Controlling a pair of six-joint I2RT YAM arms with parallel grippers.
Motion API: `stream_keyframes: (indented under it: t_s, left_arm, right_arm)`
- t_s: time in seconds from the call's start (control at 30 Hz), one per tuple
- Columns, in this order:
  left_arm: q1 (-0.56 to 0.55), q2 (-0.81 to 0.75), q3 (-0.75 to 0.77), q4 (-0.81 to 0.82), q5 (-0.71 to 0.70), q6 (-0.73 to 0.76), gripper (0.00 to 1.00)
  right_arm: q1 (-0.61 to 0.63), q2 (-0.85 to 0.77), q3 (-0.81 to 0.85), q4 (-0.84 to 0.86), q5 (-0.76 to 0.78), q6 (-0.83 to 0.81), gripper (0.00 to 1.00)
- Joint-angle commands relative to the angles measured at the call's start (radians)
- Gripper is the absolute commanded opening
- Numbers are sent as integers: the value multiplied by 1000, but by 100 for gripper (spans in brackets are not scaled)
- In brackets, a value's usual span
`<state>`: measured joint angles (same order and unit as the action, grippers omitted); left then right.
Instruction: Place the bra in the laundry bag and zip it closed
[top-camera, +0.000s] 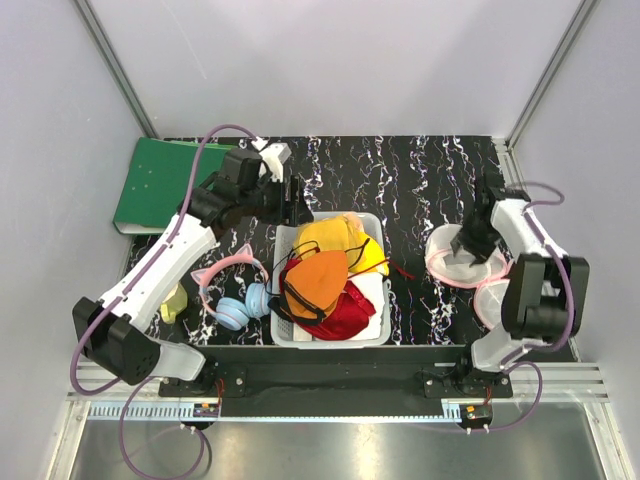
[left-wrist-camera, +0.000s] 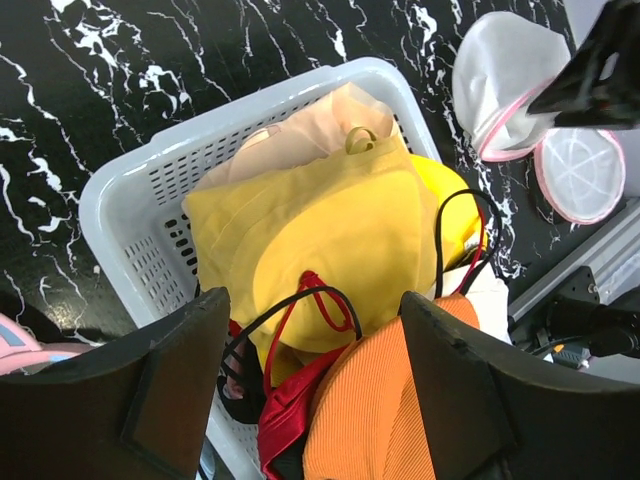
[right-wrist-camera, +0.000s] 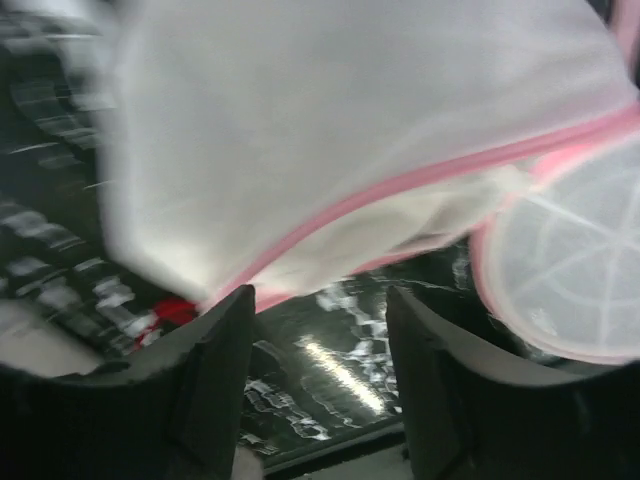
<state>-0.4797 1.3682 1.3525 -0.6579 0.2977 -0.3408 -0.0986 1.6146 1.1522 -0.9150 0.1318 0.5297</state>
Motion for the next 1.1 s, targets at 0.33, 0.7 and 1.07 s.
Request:
stream_keyframes:
  t_s: [0.33,0.7,1.07]
  left_arm:
    - [69,-152,-29,24,-140,-82,73]
    - [82,-264,-115,24,-158,-116,74]
    - [87,-267,-118,26,-143,-124,73]
  right_arm:
    - [450,-6,408,324,-678,-154,84]
    - [570,100,371,380,-759,-168,47]
    - [596,90,299,381,-752,-183,26]
